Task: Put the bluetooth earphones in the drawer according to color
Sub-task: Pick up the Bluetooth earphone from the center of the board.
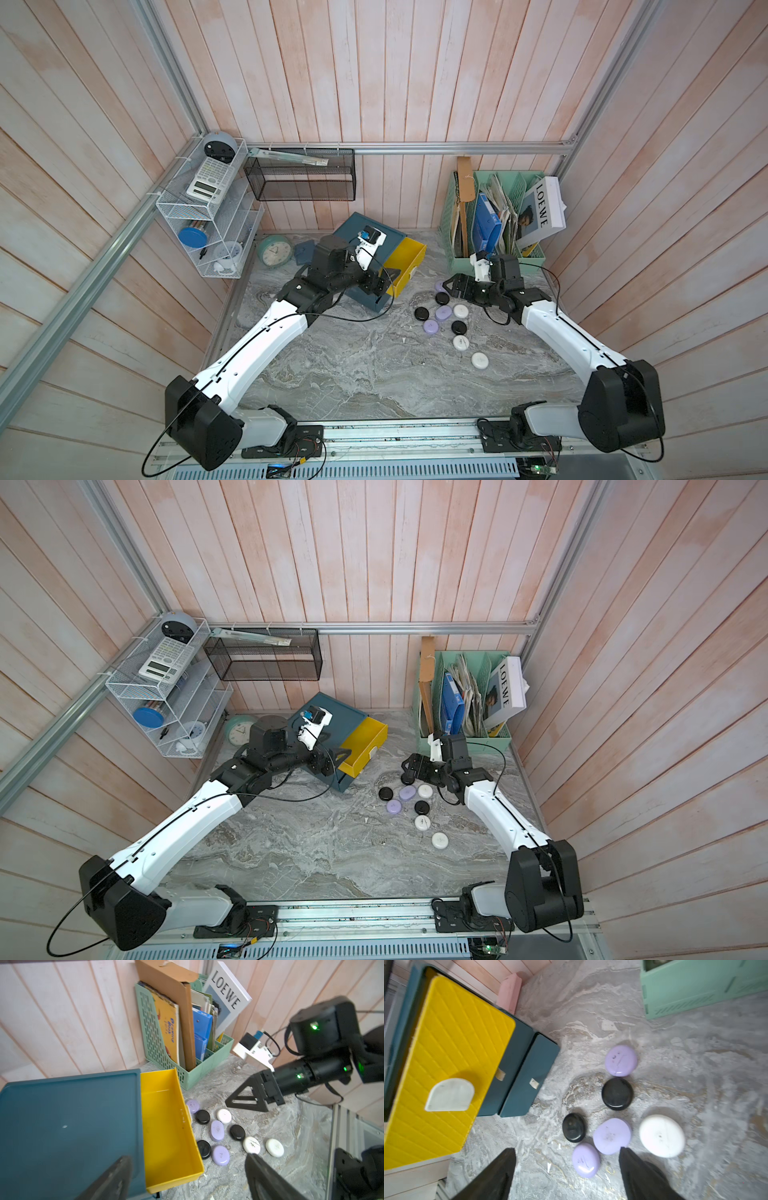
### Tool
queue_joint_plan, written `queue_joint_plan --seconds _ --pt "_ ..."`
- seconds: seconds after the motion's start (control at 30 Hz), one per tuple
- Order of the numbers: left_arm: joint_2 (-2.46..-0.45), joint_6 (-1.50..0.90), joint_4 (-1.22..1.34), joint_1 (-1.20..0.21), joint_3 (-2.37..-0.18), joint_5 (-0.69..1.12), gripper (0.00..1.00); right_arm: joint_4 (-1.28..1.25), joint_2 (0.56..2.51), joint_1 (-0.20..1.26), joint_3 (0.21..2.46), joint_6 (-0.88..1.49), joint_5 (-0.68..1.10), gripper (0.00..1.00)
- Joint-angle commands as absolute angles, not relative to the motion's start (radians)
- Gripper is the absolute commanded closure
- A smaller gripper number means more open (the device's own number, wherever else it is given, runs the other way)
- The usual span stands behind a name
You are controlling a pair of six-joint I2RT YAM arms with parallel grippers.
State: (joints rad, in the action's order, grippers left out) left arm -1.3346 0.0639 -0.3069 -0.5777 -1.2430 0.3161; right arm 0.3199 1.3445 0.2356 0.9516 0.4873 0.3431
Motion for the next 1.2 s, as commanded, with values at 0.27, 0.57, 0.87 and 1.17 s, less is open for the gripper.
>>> queue_joint_plan --seconds 0.27,0.57,0.87,1.17 --pt "-1.424 0.197 -0.381 -0.781 -1.224 0.117 0.00 0.558 1.429 0.190 1.015 0.361 0.105 0.15" --pt "-1.514 0.215 -0.385 -0.903 -1.228 -0.010 0.00 0.617 1.608 0.187 1.124 0.339 0.115 0.16" --pt "-1.525 0.186 -0.334 -0.904 -1.210 -0.083 0.00 0.665 1.751 0.189 1.220 0.314 0.089 0.17" --pt "-1.530 0.189 -0.338 -0.904 -1.212 -0.074 0.00 0.681 1.812 0.227 1.269 0.306 0.063 0.18"
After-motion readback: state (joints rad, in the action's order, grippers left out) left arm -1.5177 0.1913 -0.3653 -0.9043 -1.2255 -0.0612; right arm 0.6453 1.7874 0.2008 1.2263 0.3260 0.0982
